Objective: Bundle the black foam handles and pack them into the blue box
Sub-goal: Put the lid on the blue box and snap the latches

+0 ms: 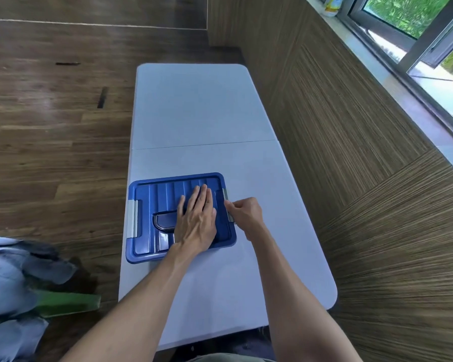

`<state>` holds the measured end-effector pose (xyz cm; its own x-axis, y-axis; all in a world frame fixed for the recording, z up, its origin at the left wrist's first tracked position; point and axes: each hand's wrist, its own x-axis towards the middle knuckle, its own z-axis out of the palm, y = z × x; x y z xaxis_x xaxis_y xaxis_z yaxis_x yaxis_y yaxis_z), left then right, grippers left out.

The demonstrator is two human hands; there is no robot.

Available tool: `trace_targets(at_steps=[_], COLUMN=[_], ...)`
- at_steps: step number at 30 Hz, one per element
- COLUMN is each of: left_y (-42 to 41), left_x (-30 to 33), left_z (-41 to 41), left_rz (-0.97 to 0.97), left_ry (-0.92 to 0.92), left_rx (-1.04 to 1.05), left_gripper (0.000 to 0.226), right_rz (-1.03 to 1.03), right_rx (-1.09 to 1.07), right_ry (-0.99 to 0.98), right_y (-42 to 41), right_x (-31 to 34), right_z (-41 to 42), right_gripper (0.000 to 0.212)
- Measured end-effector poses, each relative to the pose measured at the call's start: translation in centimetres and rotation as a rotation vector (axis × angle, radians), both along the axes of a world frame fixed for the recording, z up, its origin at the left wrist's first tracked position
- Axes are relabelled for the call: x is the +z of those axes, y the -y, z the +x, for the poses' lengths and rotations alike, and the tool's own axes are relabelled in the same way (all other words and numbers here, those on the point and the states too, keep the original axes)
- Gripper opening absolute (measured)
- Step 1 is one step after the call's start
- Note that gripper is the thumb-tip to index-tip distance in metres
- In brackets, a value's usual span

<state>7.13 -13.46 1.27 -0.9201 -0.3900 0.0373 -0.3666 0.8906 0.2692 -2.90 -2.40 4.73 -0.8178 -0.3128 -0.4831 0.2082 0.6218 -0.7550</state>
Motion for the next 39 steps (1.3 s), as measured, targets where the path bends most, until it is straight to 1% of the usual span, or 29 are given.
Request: trace_targets(at_steps=[2, 5, 9, 12, 14, 16, 18, 20, 21, 23, 25, 27, 29, 31, 33, 34, 37, 39], left_y=[0.0, 0.0, 0.1, 0.2, 0.2, 0.2, 0.5, 0.9, 1.1, 1.6, 2.4, 3.0, 3.4, 3.7, 4.1, 4.4, 4.8, 4.8], left_x=[0.0, 0.1, 0.1, 0.1, 0.2, 0.4, 0.7, 1.2, 1.4, 1.6, 1.6, 1.6, 1.7, 1.8, 1.8, 1.9, 2.0, 2.3], left_z=[0.0, 0.0, 0.0, 0.0, 0.1, 0.0, -0.2, 0.0, 0.3, 1.4, 3.0, 5.0, 7.1, 8.9, 10.5, 11.3, 12.2, 12.2], left_rz=[0.01, 0.024, 0.028, 0.042, 0.047, 0.065, 0.12, 0.188, 0.209, 0.194, 0.125, 0.04, -0.048, -0.07, -0.02, 0.011, 0.169, 0.224], left_ry=[-0.007, -0.007, -0.012, -0.017, -0.023, -0.025, -0.041, -0.085, -0.116, -0.186, -0.229, -0.233, -0.216, -0.17, -0.114, -0.097, -0.113, -0.128], left_rx=[0.003, 0.001, -0.008, -0.007, -0.005, -0.001, 0.008, 0.023, 0.05, 0.147, 0.244, 0.315, 0.412, 0.538, 0.625, 0.633, 0.535, 0.471], left_gripper=[0.056, 0.057, 0.057, 0.057, 0.057, 0.057, 0.056, 0.056, 0.054, 0.047, 0.041, 0.039, 0.038, 0.04, 0.044, 0.045, 0.049, 0.046], right_rz=[0.055, 0.108, 0.116, 0.112, 0.1, 0.084, 0.069, 0.058, 0.051, 0.033, 0.031, 0.035, 0.038, 0.067, 0.136, 0.166, 0.21, 0.218], right_rx=[0.023, 0.04, 0.031, 0.008, -0.002, 0.0, 0.013, 0.015, 0.008, -0.026, -0.053, -0.067, -0.076, -0.063, -0.033, -0.015, 0.02, 0.032], right_ry=[-0.058, -0.096, -0.116, -0.111, -0.122, -0.141, -0.174, -0.199, -0.203, -0.175, -0.178, -0.201, -0.228, -0.275, -0.328, -0.36, -0.43, -0.452], right_y=[0.0, 0.3, 1.1, 1.3, 1.2, 0.9, 0.6, 0.5, 0.6, 0.8, 0.9, 0.8, 0.9, 1.0, 1.0, 1.0, 0.6, 0.4], right_x=[0.5, -0.1, -0.5, -0.8, -0.7, -0.6, -0.6, -0.6, -0.6, -0.3, -0.1, 0.1, 0.1, -0.5, -1.1, -1.2, -0.9, -0.7], right_z=[0.1, -0.2, 0.4, 0.6, 0.6, 0.7, 1.0, 1.5, 1.8, 2.4, 3.1, 3.6, 4.1, 4.6, 5.2, 5.6, 6.1, 6.3], right_gripper=[0.067, 0.064, 0.042, 0.037, 0.037, 0.041, 0.049, 0.05, 0.045, 0.027, 0.028, 0.029, 0.024, 0.019, 0.021, 0.021, 0.019, 0.016])
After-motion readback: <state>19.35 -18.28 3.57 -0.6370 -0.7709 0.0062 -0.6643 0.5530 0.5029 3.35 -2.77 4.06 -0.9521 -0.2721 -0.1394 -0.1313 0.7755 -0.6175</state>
